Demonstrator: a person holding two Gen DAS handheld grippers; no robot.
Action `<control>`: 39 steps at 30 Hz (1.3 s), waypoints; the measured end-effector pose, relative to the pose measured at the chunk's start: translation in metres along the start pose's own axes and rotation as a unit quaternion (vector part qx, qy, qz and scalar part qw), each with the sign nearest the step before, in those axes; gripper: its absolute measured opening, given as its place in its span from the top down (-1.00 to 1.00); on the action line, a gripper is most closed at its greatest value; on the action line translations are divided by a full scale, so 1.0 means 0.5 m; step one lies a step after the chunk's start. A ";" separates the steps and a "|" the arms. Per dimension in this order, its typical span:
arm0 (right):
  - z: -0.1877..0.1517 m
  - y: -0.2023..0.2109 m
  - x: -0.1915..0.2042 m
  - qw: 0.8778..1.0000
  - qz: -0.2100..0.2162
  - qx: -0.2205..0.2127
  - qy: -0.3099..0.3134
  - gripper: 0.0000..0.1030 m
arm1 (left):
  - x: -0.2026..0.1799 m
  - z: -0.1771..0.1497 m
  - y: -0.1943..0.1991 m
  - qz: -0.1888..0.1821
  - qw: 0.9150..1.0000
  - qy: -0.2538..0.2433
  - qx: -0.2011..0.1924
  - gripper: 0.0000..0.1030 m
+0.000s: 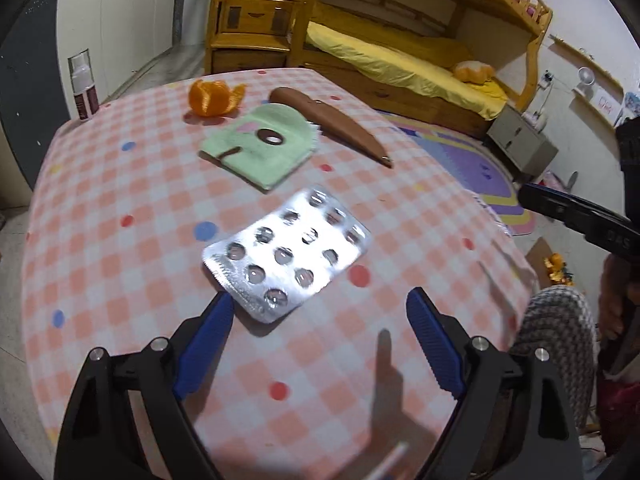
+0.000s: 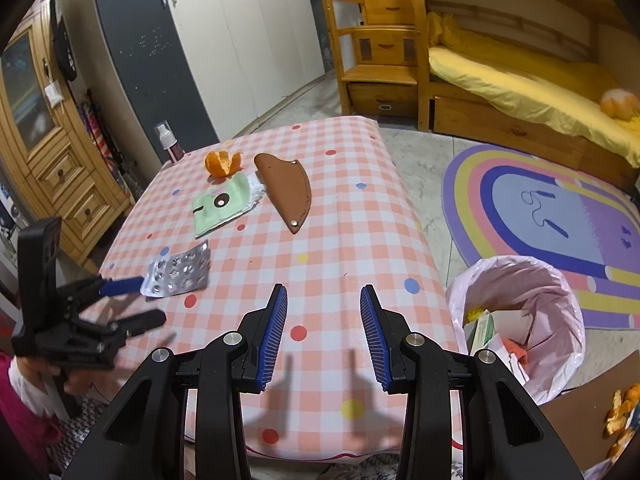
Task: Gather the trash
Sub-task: 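Close the left gripper on the blister pack and lift it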
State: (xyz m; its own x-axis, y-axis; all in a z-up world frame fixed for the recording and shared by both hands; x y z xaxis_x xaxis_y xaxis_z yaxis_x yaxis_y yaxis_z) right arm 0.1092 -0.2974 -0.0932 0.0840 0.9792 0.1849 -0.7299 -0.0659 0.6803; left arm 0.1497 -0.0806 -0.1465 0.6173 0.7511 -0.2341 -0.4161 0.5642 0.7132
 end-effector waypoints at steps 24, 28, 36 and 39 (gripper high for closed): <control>-0.013 0.009 -0.023 1.000 -0.004 0.000 -0.004 0.24 | -0.034 0.029 -0.057 0.141 0.989 -0.040 -0.015 -0.31; -0.009 -0.012 -0.008 1.000 0.000 0.008 0.008 0.24 | -0.039 0.026 -0.047 0.138 0.989 -0.044 -0.017 -0.06; 0.056 -0.100 0.055 0.997 0.024 0.011 0.067 -0.11 | 0.001 0.046 0.034 0.147 0.986 0.015 -0.071 -0.06; 0.091 -0.171 0.074 0.995 0.033 0.022 0.092 -0.26 | 0.026 0.066 0.061 0.156 0.984 0.028 -0.087 -0.06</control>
State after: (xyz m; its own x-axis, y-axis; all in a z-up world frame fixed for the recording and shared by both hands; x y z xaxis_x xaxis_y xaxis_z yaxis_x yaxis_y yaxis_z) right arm 0.2056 -0.2644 -0.1121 -0.0916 0.9907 0.1008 -0.6988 -0.1361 0.7023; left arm 0.1669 -0.0649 -0.1059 0.4056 0.9119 -0.0626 -0.6900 0.3504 0.6334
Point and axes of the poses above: each gripper's, at about its wrist camera, not at the fingertips, and y roughly against the way its jaws point, x to its left, z to its top, the point moved 3 cm from there along -y, roughly the way its jaws point, and after that the axes turned 6 degrees about -x, right-handed, at the moved point
